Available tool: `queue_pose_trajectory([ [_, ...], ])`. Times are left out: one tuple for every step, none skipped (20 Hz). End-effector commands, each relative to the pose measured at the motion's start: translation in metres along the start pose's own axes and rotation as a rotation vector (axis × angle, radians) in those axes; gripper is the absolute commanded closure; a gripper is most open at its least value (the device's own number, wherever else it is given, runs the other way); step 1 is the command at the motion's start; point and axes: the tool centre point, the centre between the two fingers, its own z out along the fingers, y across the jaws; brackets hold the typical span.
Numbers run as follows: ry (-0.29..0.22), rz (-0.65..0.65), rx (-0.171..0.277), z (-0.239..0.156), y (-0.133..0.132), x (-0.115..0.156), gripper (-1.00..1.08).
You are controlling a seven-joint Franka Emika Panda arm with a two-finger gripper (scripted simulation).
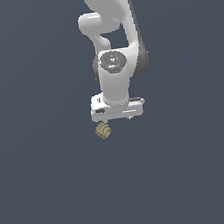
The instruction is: Pick up the object and move it to a goal position.
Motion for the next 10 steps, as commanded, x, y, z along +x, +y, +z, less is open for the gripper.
queue_pose_trajectory([
  [0.0,0.0,0.0,0.0,0.0,0.0,-0.92],
  [-0.001,0.0,0.0,0.0,0.0,0.0,-0.92],
  [-0.002,0.0,0.002,0.0,-0.001,-0.001,-0.92],
  [-0.005,0.0,0.004,0.0,-0.002,-0.002,-0.92],
  [-0.009,-0.001,0.007,-0.001,-0.004,-0.003,-0.92],
  [-0.014,-0.002,0.011,-0.001,-0.006,-0.005,-0.92],
  [-0.018,-0.005,0.015,-0.002,-0.008,-0.007,-0.92],
  [-0.022,-0.009,0.017,-0.003,-0.009,-0.008,-0.92],
  [-0.024,-0.012,0.018,-0.003,-0.01,-0.009,-0.92],
  [-0.025,-0.015,0.019,-0.004,-0.011,-0.009,-0.92],
])
